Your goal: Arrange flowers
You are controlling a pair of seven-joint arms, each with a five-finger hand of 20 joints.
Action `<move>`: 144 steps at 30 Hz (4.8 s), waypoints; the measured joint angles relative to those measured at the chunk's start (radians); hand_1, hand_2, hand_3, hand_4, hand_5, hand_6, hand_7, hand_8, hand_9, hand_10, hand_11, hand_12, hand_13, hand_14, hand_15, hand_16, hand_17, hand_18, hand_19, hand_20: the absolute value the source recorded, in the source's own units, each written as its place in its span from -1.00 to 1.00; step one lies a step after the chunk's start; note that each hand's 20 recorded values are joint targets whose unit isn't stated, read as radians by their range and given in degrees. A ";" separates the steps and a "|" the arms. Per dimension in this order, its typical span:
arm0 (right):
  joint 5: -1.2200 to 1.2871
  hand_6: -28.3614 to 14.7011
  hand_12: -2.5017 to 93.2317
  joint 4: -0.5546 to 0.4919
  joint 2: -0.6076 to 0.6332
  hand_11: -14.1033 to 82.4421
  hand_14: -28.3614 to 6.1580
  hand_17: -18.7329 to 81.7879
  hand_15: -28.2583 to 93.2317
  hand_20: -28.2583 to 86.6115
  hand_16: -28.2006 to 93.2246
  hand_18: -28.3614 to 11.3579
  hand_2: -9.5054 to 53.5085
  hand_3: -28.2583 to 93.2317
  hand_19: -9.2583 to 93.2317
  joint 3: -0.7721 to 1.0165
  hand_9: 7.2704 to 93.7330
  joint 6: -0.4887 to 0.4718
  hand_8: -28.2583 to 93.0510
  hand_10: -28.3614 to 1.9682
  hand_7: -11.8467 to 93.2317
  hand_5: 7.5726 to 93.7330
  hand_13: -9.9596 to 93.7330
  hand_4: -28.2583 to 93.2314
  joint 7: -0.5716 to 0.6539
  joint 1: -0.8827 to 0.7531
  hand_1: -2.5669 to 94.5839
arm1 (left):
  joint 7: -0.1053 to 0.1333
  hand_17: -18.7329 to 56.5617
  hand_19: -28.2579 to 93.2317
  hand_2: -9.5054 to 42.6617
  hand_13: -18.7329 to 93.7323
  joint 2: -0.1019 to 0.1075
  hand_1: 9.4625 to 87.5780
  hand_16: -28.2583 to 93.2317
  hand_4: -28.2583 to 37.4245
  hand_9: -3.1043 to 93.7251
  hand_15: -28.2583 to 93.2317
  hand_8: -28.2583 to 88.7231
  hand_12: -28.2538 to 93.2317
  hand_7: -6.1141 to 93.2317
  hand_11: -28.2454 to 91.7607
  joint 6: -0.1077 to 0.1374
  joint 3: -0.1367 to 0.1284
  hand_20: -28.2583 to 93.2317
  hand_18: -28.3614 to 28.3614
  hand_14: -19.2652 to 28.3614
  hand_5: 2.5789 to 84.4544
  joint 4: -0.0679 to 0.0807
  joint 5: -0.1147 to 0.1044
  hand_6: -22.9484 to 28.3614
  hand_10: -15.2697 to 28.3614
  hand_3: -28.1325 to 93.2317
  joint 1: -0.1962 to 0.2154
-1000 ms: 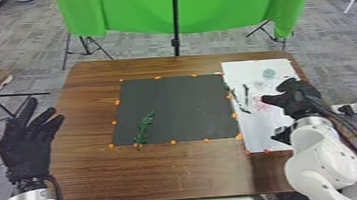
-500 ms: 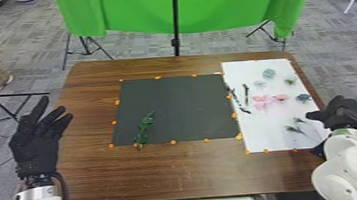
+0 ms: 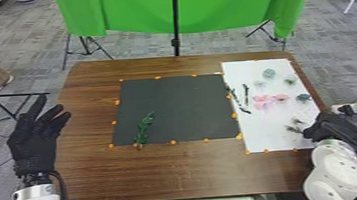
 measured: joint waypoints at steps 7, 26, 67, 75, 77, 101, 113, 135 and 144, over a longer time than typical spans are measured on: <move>-0.184 0.27 -0.54 0.049 0.040 -0.02 0.31 0.38 0.36 -0.08 -0.24 -0.58 -1.00 0.52 1.00 -0.073 0.99 0.167 -0.42 0.22 -0.47 0.91 0.92 -1.00 0.009 0.031 0.28 | 0.000 -0.67 0.27 -0.29 -0.22 0.000 -0.78 -0.66 -1.00 -0.19 0.49 -0.64 -0.29 -0.69 -0.03 0.000 -0.002 0.08 0.81 0.90 -0.19 -0.001 0.000 0.20 0.58 0.69 0.002; -0.036 0.20 -0.58 -0.068 -0.135 0.10 0.31 0.43 0.40 0.10 -0.22 -0.67 -1.00 0.66 1.00 -0.514 1.00 0.096 -0.39 0.21 -0.48 0.94 0.98 -1.00 -0.262 0.510 0.20 | -0.013 -0.67 0.28 -0.28 -0.22 -0.005 -0.77 -0.66 -1.00 -0.19 0.49 -0.64 -0.29 -0.69 -0.03 0.007 -0.060 0.09 0.81 0.90 -0.20 -0.035 0.011 0.19 0.58 0.69 0.054; -0.093 0.33 -0.69 0.257 -0.553 0.46 0.20 0.54 0.65 0.38 -0.30 -0.86 -0.86 0.65 1.00 -0.838 1.00 -0.220 -0.65 0.17 -0.31 1.00 1.00 -0.94 -0.184 0.762 -0.05 | -0.100 -0.67 0.28 -0.29 -0.22 0.003 -0.71 -0.66 -1.00 -0.21 0.49 -0.65 -0.29 -0.68 -0.03 -0.010 -0.040 0.09 0.81 0.90 -0.22 -0.038 0.067 0.18 0.58 0.72 -0.014; -0.095 0.36 -0.69 0.254 -0.558 0.38 0.23 0.52 0.60 0.33 -0.29 -0.85 -0.71 0.60 1.00 -0.853 1.00 -0.158 -0.82 0.17 -0.35 1.00 1.00 -0.98 -0.197 0.758 -0.12 | -0.104 -0.67 0.28 -0.30 -0.22 0.002 -0.70 -0.67 -1.00 -0.21 0.49 -0.65 -0.29 -0.68 -0.03 -0.013 -0.033 0.09 0.81 0.90 -0.22 -0.034 0.069 0.19 0.58 0.73 -0.019; -0.097 0.35 -0.69 0.256 -0.559 0.34 0.22 0.52 0.57 0.31 -0.28 -0.83 -0.70 0.58 1.00 -0.860 1.00 -0.141 -0.80 0.17 -0.40 1.00 1.00 -0.99 -0.197 0.762 -0.13 | -0.102 -0.67 0.28 -0.30 -0.22 0.003 -0.69 -0.67 -1.00 -0.21 0.49 -0.65 -0.29 -0.68 -0.03 -0.013 -0.028 0.09 0.81 0.90 -0.22 -0.031 0.069 0.19 0.59 0.72 -0.024; 0.069 -0.31 -0.62 0.226 -0.387 0.03 -0.32 0.11 0.57 -0.27 -0.37 -1.00 -0.90 0.62 1.00 -0.652 0.42 -0.031 -0.69 -0.60 -0.67 0.05 0.51 -0.92 -0.056 0.803 -0.32 | -0.080 -0.67 0.28 -0.30 -0.22 -0.009 -0.69 -0.67 -0.99 -0.21 0.49 -0.64 -0.29 -0.68 -0.02 -0.011 -0.042 0.08 0.81 0.90 -0.21 -0.043 0.063 0.20 0.59 0.72 0.021; 0.134 -0.55 -0.63 0.410 -0.367 0.10 -0.41 0.09 0.68 -0.27 -0.40 -1.00 -0.99 0.60 1.00 -0.619 0.29 -0.204 -0.68 -0.80 -0.71 0.03 0.43 -0.93 0.012 0.848 -0.33 | -0.084 -0.67 0.28 -0.30 -0.22 -0.019 -0.68 -0.67 -0.99 -0.21 0.49 -0.64 -0.29 -0.68 -0.02 -0.012 -0.030 0.08 0.81 0.89 -0.22 -0.042 0.065 0.19 0.59 0.72 0.006; 0.013 0.17 -0.42 0.550 -0.346 -0.09 0.38 0.42 0.39 -0.12 -0.23 -0.60 -1.00 0.55 1.00 -0.789 1.00 -0.018 -0.43 0.25 -0.41 0.88 0.95 -1.00 0.030 0.922 0.30 | -0.102 -0.67 0.28 -0.29 -0.22 -0.032 -0.69 -0.67 -0.99 -0.21 0.49 -0.64 -0.29 -0.68 -0.02 -0.029 -0.026 0.07 0.81 0.90 -0.22 -0.034 0.073 0.19 0.59 0.72 -0.022; -0.073 0.09 -0.42 0.546 -0.267 -0.04 0.35 0.39 0.42 -0.03 -0.21 -0.62 -1.00 0.64 1.00 -0.866 0.99 0.157 -0.29 0.22 -0.37 0.87 0.93 -1.00 -0.024 0.926 0.26 | -0.111 -0.68 0.28 -0.29 -0.22 -0.040 -0.70 -0.67 -1.00 -0.21 0.49 -0.64 -0.29 -0.68 -0.02 -0.034 -0.028 0.07 0.81 0.90 -0.22 -0.034 0.077 0.19 0.59 0.71 -0.017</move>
